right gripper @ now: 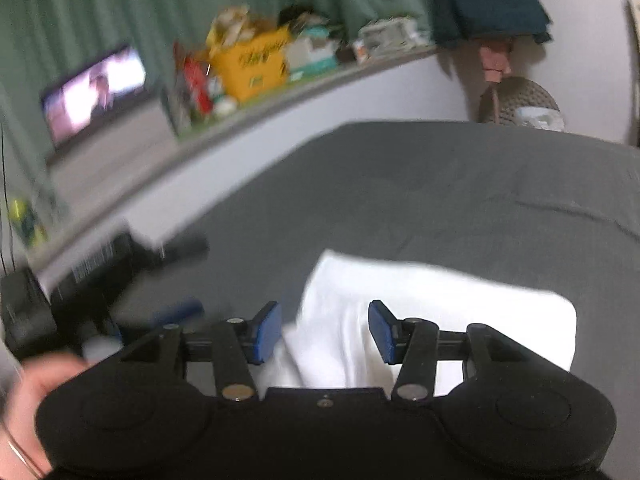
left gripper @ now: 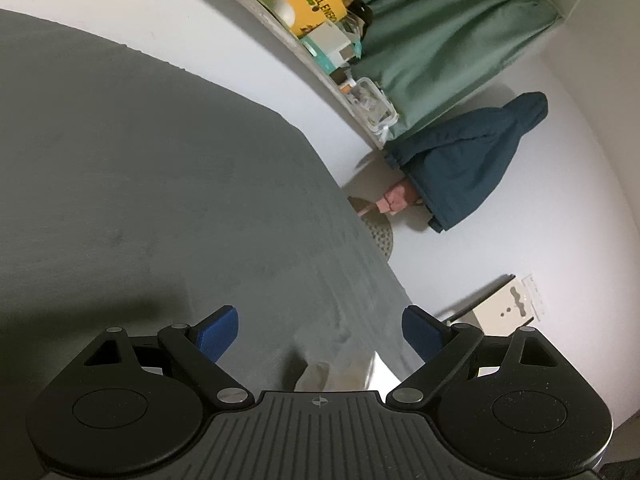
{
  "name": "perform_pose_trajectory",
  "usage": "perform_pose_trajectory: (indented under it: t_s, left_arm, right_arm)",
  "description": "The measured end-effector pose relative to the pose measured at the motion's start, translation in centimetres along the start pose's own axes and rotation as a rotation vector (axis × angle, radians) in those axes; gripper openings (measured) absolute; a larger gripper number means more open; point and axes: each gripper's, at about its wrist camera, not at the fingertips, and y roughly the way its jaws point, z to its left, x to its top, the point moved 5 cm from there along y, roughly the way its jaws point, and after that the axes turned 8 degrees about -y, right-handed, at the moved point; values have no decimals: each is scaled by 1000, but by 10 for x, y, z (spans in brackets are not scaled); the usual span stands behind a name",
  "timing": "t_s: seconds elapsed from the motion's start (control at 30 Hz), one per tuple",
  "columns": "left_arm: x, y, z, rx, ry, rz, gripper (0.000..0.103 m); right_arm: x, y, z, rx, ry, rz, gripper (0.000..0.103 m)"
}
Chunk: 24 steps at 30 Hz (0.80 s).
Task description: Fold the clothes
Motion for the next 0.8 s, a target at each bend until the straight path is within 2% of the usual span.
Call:
perform_pose_trajectory:
  t_s: [0.07, 0.1, 0.17, 0.27, 0.37, 0.43, 0.47, 0.5, 0.57, 0.63, 0.7, 0.73, 0.8]
  left_arm:
    - [-2, 0, -1, -1, 4, 6, 90]
    - [-2, 0, -1, -1, 5, 7, 90]
    - [-3, -1, -1, 0, 5, 7, 90]
    - [-3, -3, 0, -1, 5, 4, 90]
    - [-5, -3, 1, -4, 4, 8, 90]
    - [-6, -4, 1, -13, 5, 15, 90]
    - [-7, -4, 0, -19, 5, 19, 90]
    - [-7, -4, -1, -26, 7, 23, 90]
    - [-9, -4, -4, -42, 13, 33, 90]
    - [-13, -3, -9, -58, 33, 49, 90]
    - [-17, -2, -14, -68, 62, 63, 90]
    - [-17, -2, -16, -68, 70, 63, 90]
    - [-18, -3, -18, -65, 80, 60, 90]
  right_arm:
    - [-6, 5, 7, -30, -43, 13, 50]
    - [-7, 8, 10, -5, -26, 20, 50]
    - [-9, 13, 15, 83, 45, 34, 44]
    - [-6, 23, 30, 254, 76, 63, 43]
    - [-18, 33, 57, 326, 55, 138, 43]
    - [-18, 27, 66, 366, 57, 125, 43]
    - [-15, 20, 65, 349, 46, 89, 44]
    - [-11, 11, 60, 290, 32, 42, 52]
    - [-2, -10, 34, 84, 27, -58, 61]
    - [4, -24, 2, -104, 40, -109, 62]
    - [5, -29, -33, -274, 53, -92, 62]
    - [5, -29, -49, -330, 80, -75, 61]
    - [2, -23, -69, -367, 162, -47, 60]
